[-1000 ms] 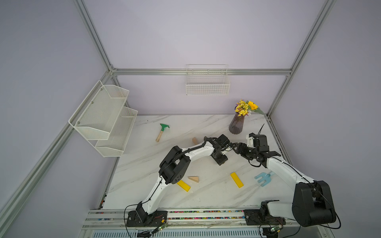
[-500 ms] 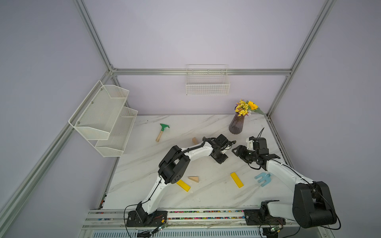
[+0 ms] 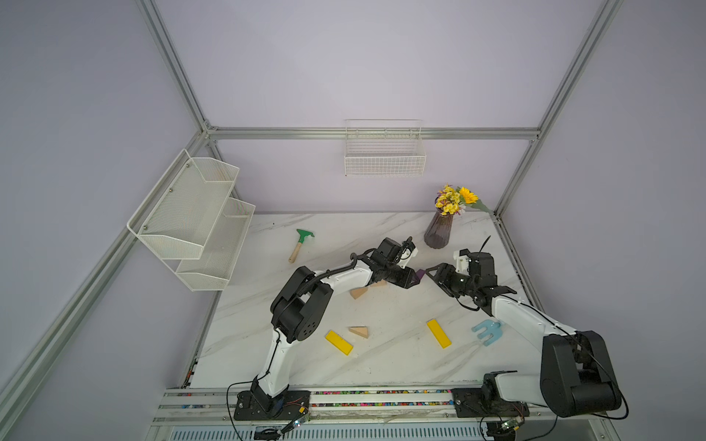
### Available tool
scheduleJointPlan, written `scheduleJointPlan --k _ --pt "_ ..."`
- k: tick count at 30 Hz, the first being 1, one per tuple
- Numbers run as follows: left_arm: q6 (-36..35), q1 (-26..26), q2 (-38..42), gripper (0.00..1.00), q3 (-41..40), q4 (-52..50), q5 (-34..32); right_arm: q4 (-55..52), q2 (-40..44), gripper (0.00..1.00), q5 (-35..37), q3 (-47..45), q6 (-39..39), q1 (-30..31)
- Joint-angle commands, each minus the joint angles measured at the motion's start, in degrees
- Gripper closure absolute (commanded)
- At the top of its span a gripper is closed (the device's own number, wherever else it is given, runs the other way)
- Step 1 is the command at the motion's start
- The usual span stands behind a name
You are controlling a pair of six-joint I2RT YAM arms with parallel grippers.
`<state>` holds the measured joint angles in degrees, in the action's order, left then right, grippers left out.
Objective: Assemble a small pinwheel with building blocks
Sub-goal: Pick up the building block from the center of the board.
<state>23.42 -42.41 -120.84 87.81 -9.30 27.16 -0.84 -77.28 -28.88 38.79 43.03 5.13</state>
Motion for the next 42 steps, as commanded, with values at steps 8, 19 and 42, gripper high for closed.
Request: scheduleJointPlan --k 8,19,42 --pt "7.7 -0.2 2.5 0.74 -2.5 12.1 5.3 3.9 -6.2 0.42 -0.5 4.6 1.5 1.5" --pt "11.3 -0.1 1.9 0.67 -3.6 15.6 5.2 3.1 -9.5 0.79 3.6 6.3 2.1 5.2" --pt "1.9 3.2 26.6 0.12 -20.1 -6.1 -18.8 -25.6 -37.0 0.95 21.6 39.4 -17.6 10.4"
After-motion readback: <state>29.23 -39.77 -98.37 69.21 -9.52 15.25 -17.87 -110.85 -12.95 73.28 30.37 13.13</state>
